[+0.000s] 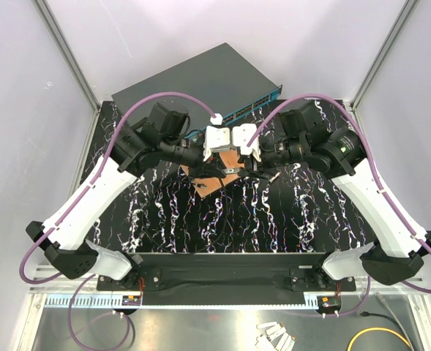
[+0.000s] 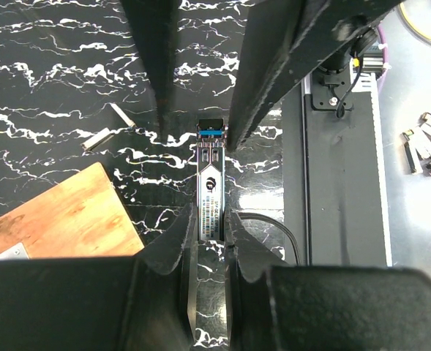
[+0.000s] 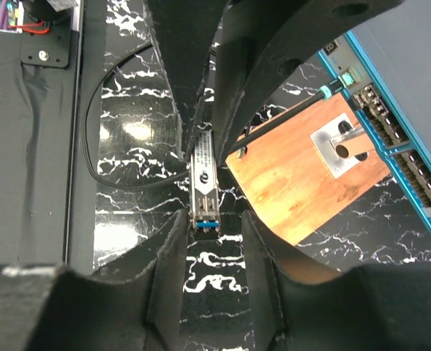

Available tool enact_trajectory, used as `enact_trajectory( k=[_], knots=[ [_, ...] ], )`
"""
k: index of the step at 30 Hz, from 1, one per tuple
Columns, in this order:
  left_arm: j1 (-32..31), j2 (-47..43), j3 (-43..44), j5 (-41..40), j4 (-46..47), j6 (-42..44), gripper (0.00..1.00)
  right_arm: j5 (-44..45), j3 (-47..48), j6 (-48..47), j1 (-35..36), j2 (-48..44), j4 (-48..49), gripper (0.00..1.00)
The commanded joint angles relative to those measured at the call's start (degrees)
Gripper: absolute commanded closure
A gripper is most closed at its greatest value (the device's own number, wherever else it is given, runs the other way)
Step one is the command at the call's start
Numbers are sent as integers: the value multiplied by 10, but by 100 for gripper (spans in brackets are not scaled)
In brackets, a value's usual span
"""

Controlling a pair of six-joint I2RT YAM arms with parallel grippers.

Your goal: Insert the plug into the switch port

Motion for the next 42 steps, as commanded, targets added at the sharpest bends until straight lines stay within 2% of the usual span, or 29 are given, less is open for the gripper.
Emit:
enact_trajectory(
  k=[1,9,18,20,22,23,24,25,29,32,35,36,37,38,39,41,42],
  knots=[
    [-8,-23,-4,-6,55,-11,100,12,-15,-3,12,-9,4,59],
    [-8,-32,-17,0,72,-19,100,15,-57,15,12,-42,49,58],
    [-9,-27,-15,4,72,-23,100,10,-44,34,12,-44,62,57],
    [-9,-27,-15,4,71,-23,100,6,-43,34,12,-41,62,61],
    [-9,-28,-15,5,71,-25,98,5,-45,34,12,-41,62,72],
    [-9,-30,-17,5,73,-27,96,5,-45,34,12,-40,62,80],
    [-9,-31,-18,5,74,-31,89,5,-45,34,12,-39,61,96],
    [-9,-33,-20,4,75,-34,86,9,-46,34,13,-39,62,100],
    [-5,-55,-53,-5,107,-71,66,25,-60,41,12,-53,82,100],
    [29,-85,-98,14,161,-145,51,41,-98,58,12,-79,127,100],
    [89,-107,-144,90,246,-272,40,49,-115,75,12,-99,173,100],
    [100,-114,-157,125,272,-349,38,49,-124,82,11,-102,192,100],
    [117,-127,-190,142,301,-387,36,47,-128,85,11,-108,203,100],
    [122,-135,-208,157,376,-427,33,45,-136,91,11,-111,214,100],
    [126,-144,-227,171,415,-506,32,44,-142,103,12,-114,241,100],
    [128,-162,-276,170,516,-579,28,38,-153,116,11,-122,264,100],
    [128,-163,-288,170,544,-643,27,27,-156,123,12,-123,282,100]
  ],
)
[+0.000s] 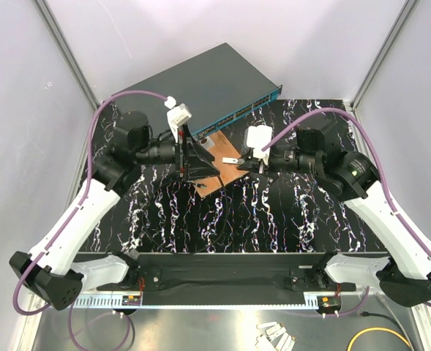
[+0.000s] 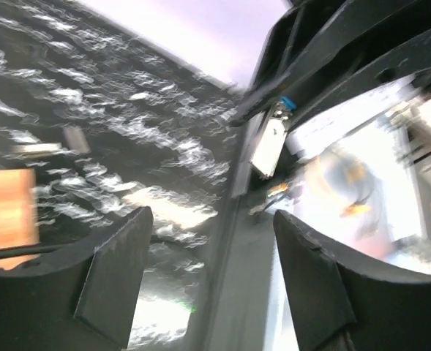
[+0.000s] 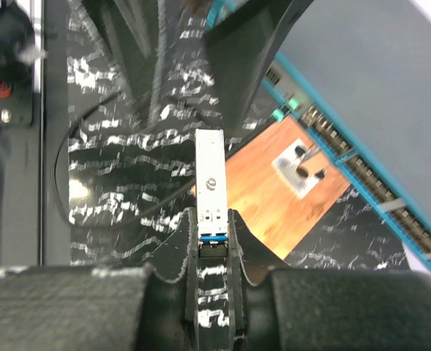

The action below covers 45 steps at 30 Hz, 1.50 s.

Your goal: Insert the plug into the switch port

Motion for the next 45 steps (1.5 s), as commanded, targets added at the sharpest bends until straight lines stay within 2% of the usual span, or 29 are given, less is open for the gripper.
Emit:
enact_trajectory(
  k=[1,2,3,4,6,12,15,19,27,29,30,33,40,45],
  knots=[
    [3,-23,-40,55,242,-238,27,-13,-9,36,7,-13,94,100],
    [5,-23,-61,56,267,-268,27,-17,-9,41,7,-12,96,100],
    [8,-23,-72,60,298,-335,27,-20,-7,44,6,-11,96,100],
    [10,-23,-86,62,364,-369,27,-19,-7,48,7,-8,99,100],
    [11,-22,-117,56,410,-444,27,-18,-12,48,6,-7,106,100],
    [12,-11,-127,42,450,-487,30,-34,-13,51,7,-6,111,100],
    [12,-5,-121,40,456,-494,34,-39,-14,45,10,-4,104,100],
    [12,1,-114,36,455,-497,45,-38,-18,36,15,-3,101,100],
    [12,6,-110,31,437,-496,89,-17,-17,20,24,6,100,100],
    [13,6,-113,30,436,-500,100,-10,-13,10,31,10,87,91],
    [13,6,-113,27,434,-501,100,0,-10,-2,35,17,82,75],
    [12,7,-116,26,429,-503,100,26,3,-19,49,31,58,70],
    [13,6,-117,23,414,-501,100,65,15,-31,60,45,51,69],
    [14,4,-118,15,380,-493,100,99,14,-38,65,47,53,72]
  ],
)
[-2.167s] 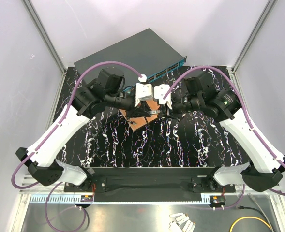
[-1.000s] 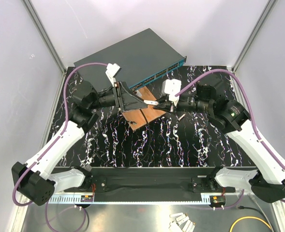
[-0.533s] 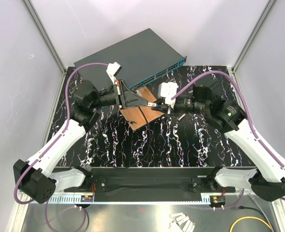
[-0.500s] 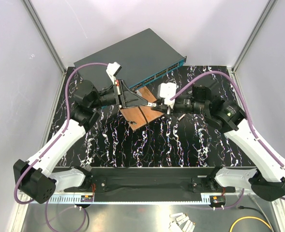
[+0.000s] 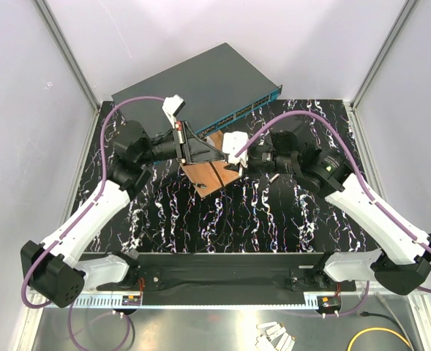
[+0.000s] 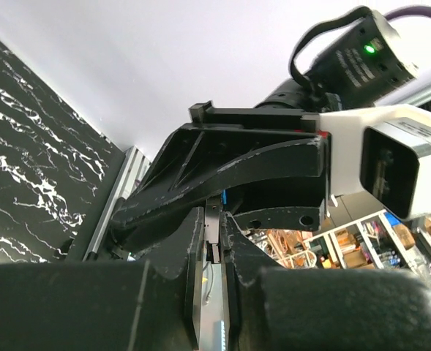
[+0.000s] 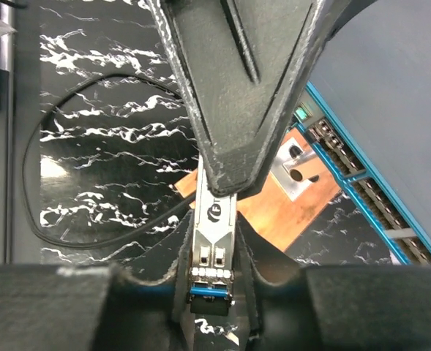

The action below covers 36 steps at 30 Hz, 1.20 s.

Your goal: Insert the plug into the switch port

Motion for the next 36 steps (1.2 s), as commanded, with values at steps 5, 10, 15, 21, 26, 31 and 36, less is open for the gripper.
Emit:
enact_trajectory(
  k=[5,10,15,21,26,31,36],
  knots=[
    [5,-5,15,-33,-70,16,100,69,12,-18,9,-12,27,62],
    [10,-1,15,-47,-105,15,100,64,15,-24,12,-14,19,61],
    [10,1,19,-49,-104,14,100,66,17,-29,14,-5,6,67],
    [11,-9,12,-48,-92,14,100,76,20,-33,19,3,-2,99],
    [72,-17,41,-43,-76,18,25,127,16,44,19,9,15,100],
    [176,-48,78,-57,-94,32,1,186,43,168,19,43,-9,100],
    [335,-104,85,-94,-176,55,1,272,77,265,18,90,-22,100]
  ],
)
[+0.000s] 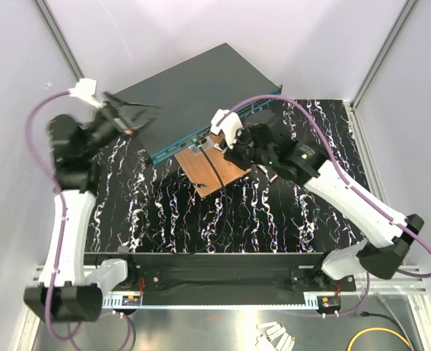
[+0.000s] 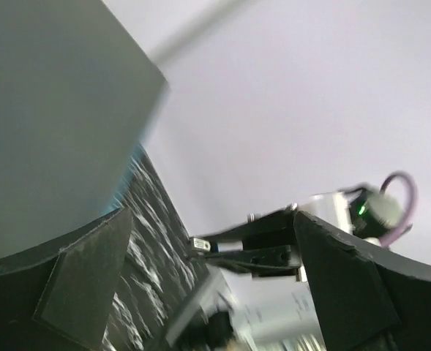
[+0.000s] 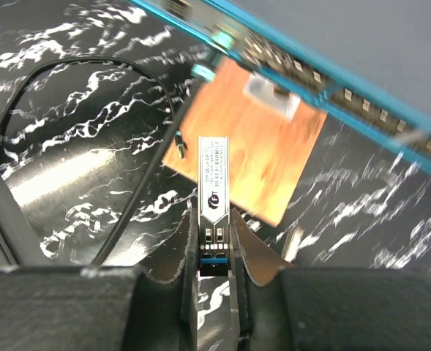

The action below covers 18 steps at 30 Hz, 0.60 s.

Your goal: Insert the plug into the switch port

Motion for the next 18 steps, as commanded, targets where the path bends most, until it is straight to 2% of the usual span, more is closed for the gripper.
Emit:
enact_trajectory(
  k=[1,2,4,6,10,18],
  knots=[
    [84,-50,30,-38,-67,54,1,88,36,126,5,18,-5,100],
    [119,-55,28,-53,-125,71,1,97,43,134,4,31,-11,100],
    [142,-60,31,-83,-186,125,1,109,69,163,5,49,-33,100],
    [168,-61,14,-97,-229,145,1,125,83,171,5,70,-42,100],
    [180,-65,-45,-103,-217,154,1,137,74,188,5,76,-18,100],
    [178,-56,-131,-105,-118,80,1,157,95,220,5,103,-13,100]
  ],
)
